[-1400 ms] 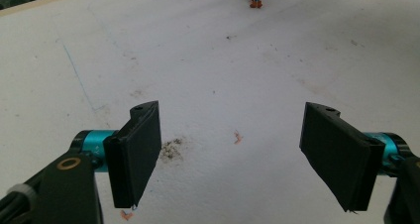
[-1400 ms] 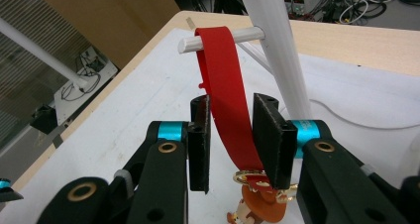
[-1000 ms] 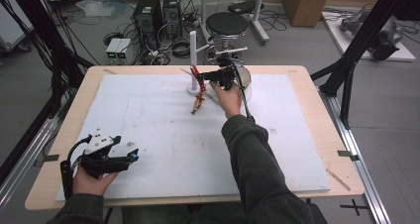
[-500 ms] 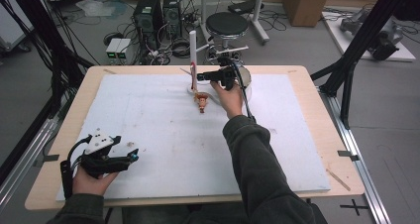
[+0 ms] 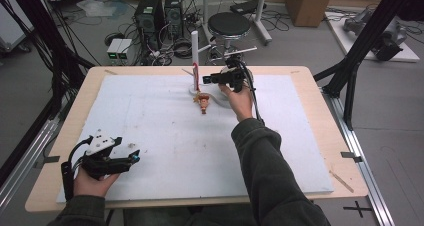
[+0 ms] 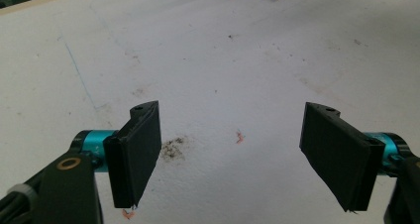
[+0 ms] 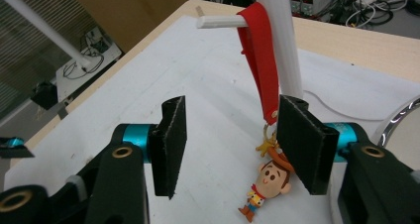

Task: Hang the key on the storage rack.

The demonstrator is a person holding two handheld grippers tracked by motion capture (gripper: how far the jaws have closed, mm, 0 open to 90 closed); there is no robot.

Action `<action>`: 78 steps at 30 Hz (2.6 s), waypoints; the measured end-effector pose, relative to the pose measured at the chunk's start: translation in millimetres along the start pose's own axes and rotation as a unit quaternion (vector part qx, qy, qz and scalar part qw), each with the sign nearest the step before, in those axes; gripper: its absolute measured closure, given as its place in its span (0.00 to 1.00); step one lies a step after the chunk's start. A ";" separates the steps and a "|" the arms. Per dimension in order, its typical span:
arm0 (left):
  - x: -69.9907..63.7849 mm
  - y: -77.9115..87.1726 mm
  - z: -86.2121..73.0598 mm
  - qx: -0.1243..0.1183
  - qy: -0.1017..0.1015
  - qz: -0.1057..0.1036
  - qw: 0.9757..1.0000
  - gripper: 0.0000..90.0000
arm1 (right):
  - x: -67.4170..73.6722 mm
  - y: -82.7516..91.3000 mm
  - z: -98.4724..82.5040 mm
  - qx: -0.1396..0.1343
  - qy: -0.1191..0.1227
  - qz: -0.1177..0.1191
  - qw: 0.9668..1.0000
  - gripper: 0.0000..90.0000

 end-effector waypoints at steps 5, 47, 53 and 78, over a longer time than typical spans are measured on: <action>-0.2 -0.1 -0.4 0.001 0.001 -0.001 1.000 0.27 | 3.6 8.9 -0.1 0.003 0.013 0.013 1.000 0.44; -1.5 3.7 -2.9 0.006 -0.002 0.003 1.000 0.27 | -15.0 62.1 -42.3 -0.008 0.038 0.019 0.999 0.33; -2.2 3.9 -3.1 0.006 0.001 0.003 1.000 0.27 | -18.6 68.2 -46.9 -0.012 0.042 0.017 0.999 0.32; -2.9 6.7 -4.4 0.005 0.002 0.006 1.000 0.27 | -11.9 88.2 -69.0 -0.006 0.056 0.016 0.998 0.24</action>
Point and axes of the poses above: each handheld gripper's, and its own axes: y roughly backward along the jaws, z roughly out of its top, x roughly to its left, the point moved 1 cm from there along -y, roughly forward along the jaws, and after that the axes turned 12 degrees about -y, right-handed, at the moved point
